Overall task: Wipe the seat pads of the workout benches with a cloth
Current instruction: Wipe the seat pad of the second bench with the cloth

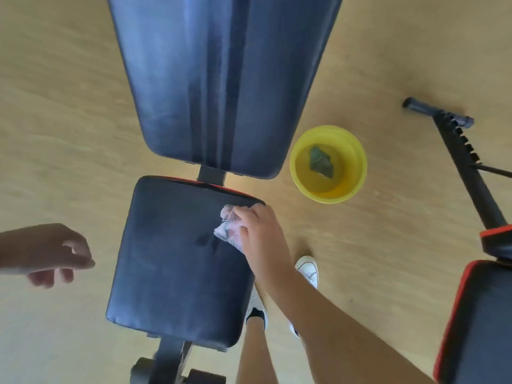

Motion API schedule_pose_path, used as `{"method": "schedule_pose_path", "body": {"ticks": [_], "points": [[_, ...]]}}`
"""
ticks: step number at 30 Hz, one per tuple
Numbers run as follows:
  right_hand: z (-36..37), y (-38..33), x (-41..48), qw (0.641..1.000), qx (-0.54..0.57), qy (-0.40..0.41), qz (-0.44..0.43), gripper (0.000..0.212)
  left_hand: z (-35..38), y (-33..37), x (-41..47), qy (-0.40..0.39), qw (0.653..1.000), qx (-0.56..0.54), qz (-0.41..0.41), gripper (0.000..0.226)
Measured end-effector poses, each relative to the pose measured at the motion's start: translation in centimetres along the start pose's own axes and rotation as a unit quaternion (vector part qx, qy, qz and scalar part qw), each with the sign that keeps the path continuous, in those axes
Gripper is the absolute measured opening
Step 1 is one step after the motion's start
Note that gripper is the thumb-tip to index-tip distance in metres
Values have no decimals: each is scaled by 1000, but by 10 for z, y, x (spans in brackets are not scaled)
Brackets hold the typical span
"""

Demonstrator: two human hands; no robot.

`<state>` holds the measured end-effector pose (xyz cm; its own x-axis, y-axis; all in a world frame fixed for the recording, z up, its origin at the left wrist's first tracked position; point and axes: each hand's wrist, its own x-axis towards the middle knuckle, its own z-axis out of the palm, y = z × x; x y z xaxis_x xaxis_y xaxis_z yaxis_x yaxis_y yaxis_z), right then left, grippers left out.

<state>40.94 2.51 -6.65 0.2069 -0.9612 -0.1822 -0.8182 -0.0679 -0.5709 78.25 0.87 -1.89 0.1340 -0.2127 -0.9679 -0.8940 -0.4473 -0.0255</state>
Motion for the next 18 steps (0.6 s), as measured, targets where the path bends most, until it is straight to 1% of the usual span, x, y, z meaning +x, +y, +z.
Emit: {"method": "schedule_pose_path", "body": {"ticks": [1,2,3,4,5,6,7,8,9,10,11,12,13,14,15,16,17,18], "points": [[10,-3,4,1000,-14,20,18,44,3,-16,2,10,1000,-25,-4,12],[19,-10,2,999,-12,23,38,37,9,-31,5,25,998,-53,-10,14],[33,-19,-8,999,-31,-6,25,30,16,-45,10,42,995,-84,-13,22],[48,-33,-25,998,-26,-57,-24,23,26,-57,15,52,992,-116,-11,34],[57,-51,-48,984,-12,-132,-117,17,36,-65,20,51,989,-142,-7,46],[64,-66,-74,955,-14,-209,-207,12,48,-73,25,36,986,-161,-2,56],[69,-63,-83,925,-6,-242,-292,14,61,-77,28,16,984,-175,4,63],[64,-57,-73,902,-12,-248,-354,17,74,-80,30,-6,982,-187,7,67],[56,-50,-51,911,-31,-218,-350,16,86,-78,28,-24,981,-194,15,69],[45,-42,-23,939,-49,-158,-301,13,97,-77,27,-35,979,-201,26,67],[32,-34,8,970,-50,-113,-208,12,108,-76,24,-37,976,-211,41,61],[23,-24,32,990,-57,-58,-116,13,119,-75,22,-27,972,-225,56,54],[22,-19,46,997,-56,-2,-51,15,129,-75,22,2,969,-238,69,47],[28,-22,48,997,-62,32,-26,20,136,-73,22,40,965,-249,68,41],[38,-30,38,997,-65,13,-30,25,142,-71,23,73,960,-263,62,35],[53,-42,15,995,-71,-23,-62,28,146,-70,24,97,955,-275,51,30],[66,-49,-13,982,-83,-90,-145,28,148,-66,24,115,949,-291,39,26],[74,-55,-42,947,-93,-161,-262,23,149,-64,23,127,942,-310,26,23]]}}
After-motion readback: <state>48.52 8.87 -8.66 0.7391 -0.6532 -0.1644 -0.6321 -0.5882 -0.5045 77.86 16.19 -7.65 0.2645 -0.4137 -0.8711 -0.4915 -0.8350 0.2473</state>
